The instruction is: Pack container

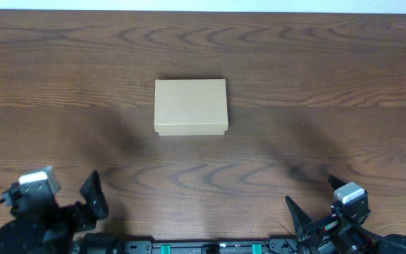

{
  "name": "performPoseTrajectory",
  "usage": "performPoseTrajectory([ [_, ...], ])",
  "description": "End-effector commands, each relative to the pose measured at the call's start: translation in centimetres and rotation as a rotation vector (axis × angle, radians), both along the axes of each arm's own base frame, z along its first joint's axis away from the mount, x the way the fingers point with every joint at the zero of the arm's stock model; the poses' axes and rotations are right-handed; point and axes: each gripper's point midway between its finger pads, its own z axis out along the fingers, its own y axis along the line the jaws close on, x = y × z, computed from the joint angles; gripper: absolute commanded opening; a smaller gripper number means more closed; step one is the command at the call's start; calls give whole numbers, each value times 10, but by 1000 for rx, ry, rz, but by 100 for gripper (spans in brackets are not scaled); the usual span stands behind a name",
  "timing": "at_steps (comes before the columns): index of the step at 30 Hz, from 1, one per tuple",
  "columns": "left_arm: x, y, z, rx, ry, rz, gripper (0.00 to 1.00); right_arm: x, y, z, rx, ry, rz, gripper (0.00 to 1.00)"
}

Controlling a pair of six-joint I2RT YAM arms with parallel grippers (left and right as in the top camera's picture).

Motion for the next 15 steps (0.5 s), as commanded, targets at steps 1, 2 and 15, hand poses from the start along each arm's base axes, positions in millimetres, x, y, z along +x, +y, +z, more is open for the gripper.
performPoseTrajectory([
  [1, 11, 8, -21, 101, -10, 11, 96, -2, -1, -6, 11, 25, -9, 99],
  [2, 13, 8, -27, 108, -14, 9, 95, -3, -1, -8, 8, 35, -9, 99],
  [15, 27, 15, -112, 135, 10, 43, 95, -7, -2, -18, -5, 76, -9, 99],
])
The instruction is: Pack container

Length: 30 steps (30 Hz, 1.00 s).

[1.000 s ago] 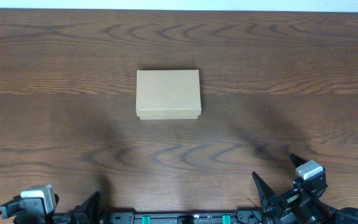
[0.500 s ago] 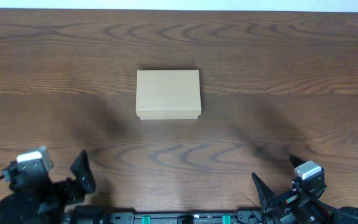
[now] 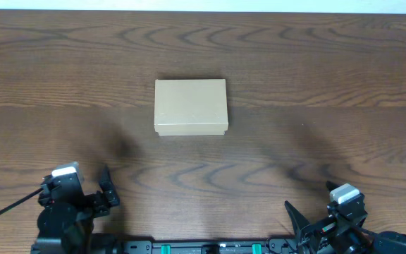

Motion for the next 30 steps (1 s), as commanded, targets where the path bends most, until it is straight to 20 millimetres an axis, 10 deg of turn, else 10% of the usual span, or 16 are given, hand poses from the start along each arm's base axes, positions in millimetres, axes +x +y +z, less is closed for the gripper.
performPoseTrajectory([
  [1, 3, 4, -17, 48, 22, 2, 96, -1, 0, -1, 16, 5, -10, 99],
  [16, 18, 3, -97, 89, 84, -16, 95, -1, 0, -1, 16, 5, -10, 99],
  [30, 18, 10, -124, 138, 128, 3, 95, -1, 0, -1, 16, 5, -10, 99],
])
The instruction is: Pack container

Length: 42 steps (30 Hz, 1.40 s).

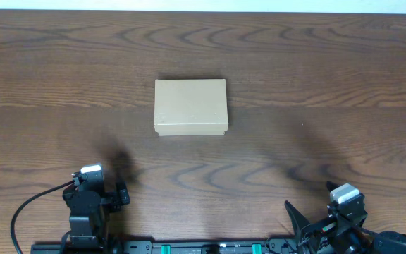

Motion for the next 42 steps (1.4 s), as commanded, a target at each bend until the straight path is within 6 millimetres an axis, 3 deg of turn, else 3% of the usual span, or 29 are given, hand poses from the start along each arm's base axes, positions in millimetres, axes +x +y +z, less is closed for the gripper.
performPoseTrajectory([
  [1, -1, 4, -3, 34, 7, 3, 95, -1, 0, -1, 14, 4, -9, 99],
  [21, -1, 4, -3, 35, 7, 3, 95, -1, 0, -1, 14, 4, -9, 99],
  [28, -1, 4, -3, 35, 7, 2, 95, 22, -25, 6, -49, -81, -163, 99],
  [36, -1, 4, -3, 35, 7, 3, 95, 61, -45, -44, -93, -103, -329, 99],
  [42, -1, 4, -3, 35, 7, 3, 95, 71, -58, -90, -108, -25, -412, 99],
])
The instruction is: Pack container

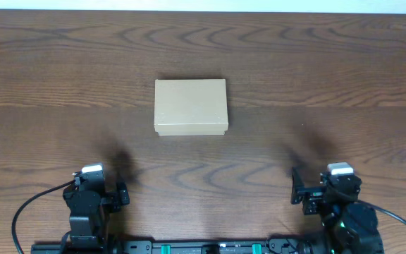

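Observation:
A closed tan cardboard box [191,106] lies flat in the middle of the wooden table, lid down, with nothing on it. My left gripper [90,196] sits low at the near edge, left of the box and far from it. On the near right, my right gripper [328,192] is equally far from the box. From above the fingers of both are hidden under the wrists and cameras, and neither holds anything I can see.
The dark wood table [330,70] stretches around the box on all sides. A black rail with green marks [203,248] runs along the near edge between the two arm bases. A black cable [30,212] loops beside the left arm.
The right wrist has shifted up and slightly left from the near edge and turned, its white camera block now higher in view. The left arm and the box are unchanged.
At first the left arm sat at the far left corner and the right arm at the near right, the box closed in the middle. The left arm then stood further right at each moment until settled. The right arm stayed low, and now stands turned and further in.

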{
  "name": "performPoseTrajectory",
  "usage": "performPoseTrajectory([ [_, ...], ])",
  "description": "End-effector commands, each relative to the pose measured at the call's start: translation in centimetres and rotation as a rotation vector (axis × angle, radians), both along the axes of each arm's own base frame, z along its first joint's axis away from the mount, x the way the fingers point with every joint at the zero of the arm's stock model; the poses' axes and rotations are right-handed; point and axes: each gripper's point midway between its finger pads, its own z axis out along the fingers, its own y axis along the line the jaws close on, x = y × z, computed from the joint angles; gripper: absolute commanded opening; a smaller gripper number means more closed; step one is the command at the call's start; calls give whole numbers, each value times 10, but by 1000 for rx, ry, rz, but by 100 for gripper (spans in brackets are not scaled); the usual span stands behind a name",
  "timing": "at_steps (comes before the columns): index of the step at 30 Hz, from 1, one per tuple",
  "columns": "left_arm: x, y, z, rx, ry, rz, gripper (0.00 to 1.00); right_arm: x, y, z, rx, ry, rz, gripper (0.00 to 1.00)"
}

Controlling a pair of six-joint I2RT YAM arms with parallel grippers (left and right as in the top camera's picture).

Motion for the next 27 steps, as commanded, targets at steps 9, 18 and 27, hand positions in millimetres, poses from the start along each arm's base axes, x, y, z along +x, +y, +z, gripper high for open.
performPoseTrajectory([
  [9, -1, 4, -3, 13, 5, 15, 95, 4, -23, -57, 4, 119, -142, 99],
  [18, -1, 4, -3, 14, 5, 15, 95, 3, -22, -88, 75, 186, -178, 99],
  [27, -1, 4, -3, 13, 5, 15, 95, 5, -7, -93, 86, 192, -100, 99],
])
